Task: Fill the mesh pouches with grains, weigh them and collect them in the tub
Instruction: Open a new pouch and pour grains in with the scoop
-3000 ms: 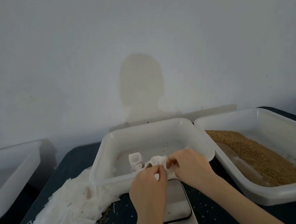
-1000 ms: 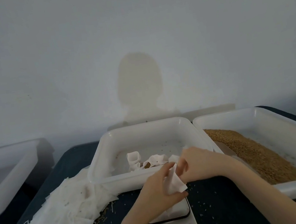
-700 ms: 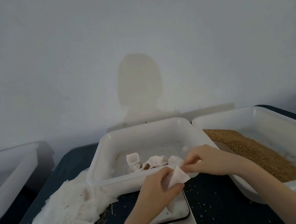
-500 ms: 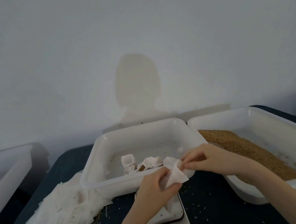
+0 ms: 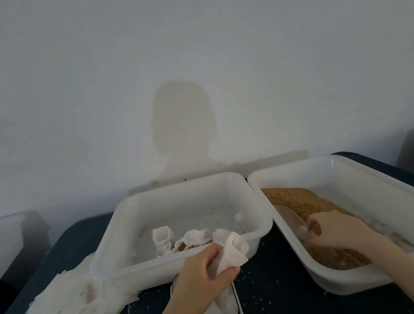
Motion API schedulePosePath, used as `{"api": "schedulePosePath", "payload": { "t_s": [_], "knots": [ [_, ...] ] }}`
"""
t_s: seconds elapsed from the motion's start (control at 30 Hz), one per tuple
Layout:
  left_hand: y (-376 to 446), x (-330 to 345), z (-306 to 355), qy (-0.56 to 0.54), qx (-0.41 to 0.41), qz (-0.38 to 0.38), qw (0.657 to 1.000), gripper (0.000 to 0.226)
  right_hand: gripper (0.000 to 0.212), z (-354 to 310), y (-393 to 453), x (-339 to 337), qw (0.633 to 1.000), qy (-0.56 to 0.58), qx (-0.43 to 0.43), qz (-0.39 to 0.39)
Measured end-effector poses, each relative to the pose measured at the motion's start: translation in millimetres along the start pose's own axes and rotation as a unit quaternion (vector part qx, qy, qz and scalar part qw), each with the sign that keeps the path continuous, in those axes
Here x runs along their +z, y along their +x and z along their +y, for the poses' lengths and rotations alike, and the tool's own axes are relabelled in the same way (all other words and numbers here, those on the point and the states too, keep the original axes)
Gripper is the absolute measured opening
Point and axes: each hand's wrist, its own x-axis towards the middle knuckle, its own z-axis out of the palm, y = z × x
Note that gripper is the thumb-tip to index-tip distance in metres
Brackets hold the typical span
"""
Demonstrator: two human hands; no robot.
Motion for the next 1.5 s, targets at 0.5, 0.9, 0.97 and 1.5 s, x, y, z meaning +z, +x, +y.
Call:
{"api": "schedulePosePath", "payload": {
  "t_s": [0.5, 0.9, 0.97, 1.5],
  "knots": [
    [0, 8, 10, -0.021, 0.027, -0.010, 0.999, 0.011, 0.012, -2, 12, -33, 0.994, -0.083, 0.073, 0.023],
    [6, 17, 0, 0.046, -0.015, 0.013, 0.999, 0.015, 0.014, -8, 43, -13, 0.998, 0.022, 0.032, 0.043],
    [3, 16, -3, 0.023, 0.007, 0.038, 0.999, 0.038, 0.019, -2, 39, -13, 0.995, 0.051, 0.059, 0.062],
    [-5, 8, -13, 0.016, 0.026, 0.016, 0.999, 0.041, 0.052, 10, 30, -18, 0.971, 0.151, 0.087, 0.164]
  ]
}}
